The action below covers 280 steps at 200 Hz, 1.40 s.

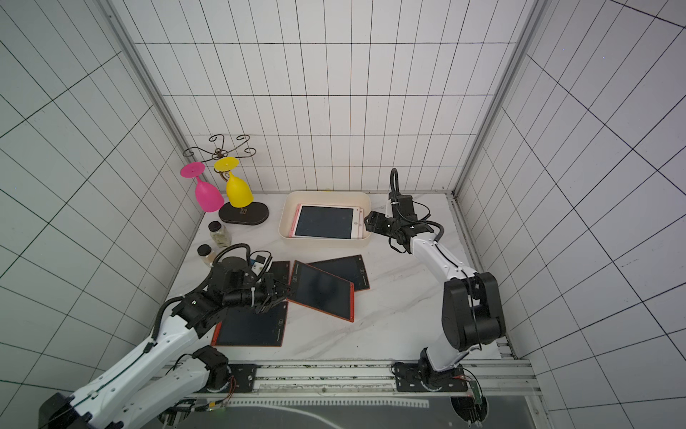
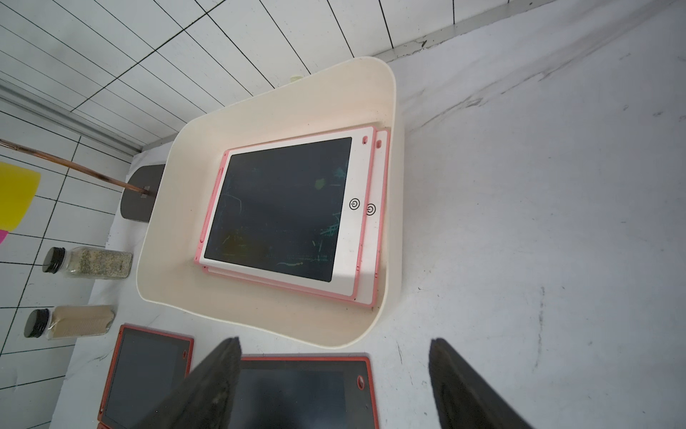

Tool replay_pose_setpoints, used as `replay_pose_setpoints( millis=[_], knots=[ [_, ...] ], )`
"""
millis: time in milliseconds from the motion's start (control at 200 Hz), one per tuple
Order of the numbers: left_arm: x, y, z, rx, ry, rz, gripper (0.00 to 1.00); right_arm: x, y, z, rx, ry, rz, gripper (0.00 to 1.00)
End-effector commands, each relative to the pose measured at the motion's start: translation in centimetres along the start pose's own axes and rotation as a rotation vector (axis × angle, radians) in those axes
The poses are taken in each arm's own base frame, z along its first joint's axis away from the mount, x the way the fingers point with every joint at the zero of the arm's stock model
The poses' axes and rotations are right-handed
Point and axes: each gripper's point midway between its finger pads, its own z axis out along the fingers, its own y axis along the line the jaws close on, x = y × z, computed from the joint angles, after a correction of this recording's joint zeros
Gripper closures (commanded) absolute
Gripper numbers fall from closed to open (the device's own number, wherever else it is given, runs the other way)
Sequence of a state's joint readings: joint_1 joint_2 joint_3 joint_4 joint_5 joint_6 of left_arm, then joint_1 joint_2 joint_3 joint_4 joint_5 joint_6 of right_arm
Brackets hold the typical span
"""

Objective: Take out the writing tablet from the storage box
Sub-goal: Pick up the writing tablet from the storage box, then adjust the writing tablet at the center of the board.

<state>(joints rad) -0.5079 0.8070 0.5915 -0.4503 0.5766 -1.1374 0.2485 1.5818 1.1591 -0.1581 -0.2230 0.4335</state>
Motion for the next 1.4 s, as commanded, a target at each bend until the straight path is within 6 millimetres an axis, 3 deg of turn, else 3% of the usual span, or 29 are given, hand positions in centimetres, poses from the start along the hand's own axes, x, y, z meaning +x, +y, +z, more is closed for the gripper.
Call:
replay_pose_setpoints(
  millis=[0,355,670,1120,1395],
  knots=[
    [-0.3,-1.4,-0.3,0.059,-0.04,-0.004,1.0,1.3,0.0,-0.5,-0.013,0.011,-0.002,0.19],
    [1.3,0.6,0.3,0.001,-0.031,-0.022,1.0,1.7,-0.2,-1.1,-0.014,0.004,-0.009,0.19],
    [1.6,2.4,0.3,-0.039,-0.048,-0.047,1.0,1.8,-0.4,-1.2,-0.009,0.007,-0.012,0.19],
    [1.5,4.5,-1.3,-0.15,-0.106,-0.053,1.0,2.0,-0.7,-1.0,-0.006,0.013,-0.009,0.19],
    [0.1,4.9,-3.2,-0.253,-0.201,-0.006,1.0,2.0,-0.8,-0.9,-0.002,0.014,-0.01,0.19]
  ],
)
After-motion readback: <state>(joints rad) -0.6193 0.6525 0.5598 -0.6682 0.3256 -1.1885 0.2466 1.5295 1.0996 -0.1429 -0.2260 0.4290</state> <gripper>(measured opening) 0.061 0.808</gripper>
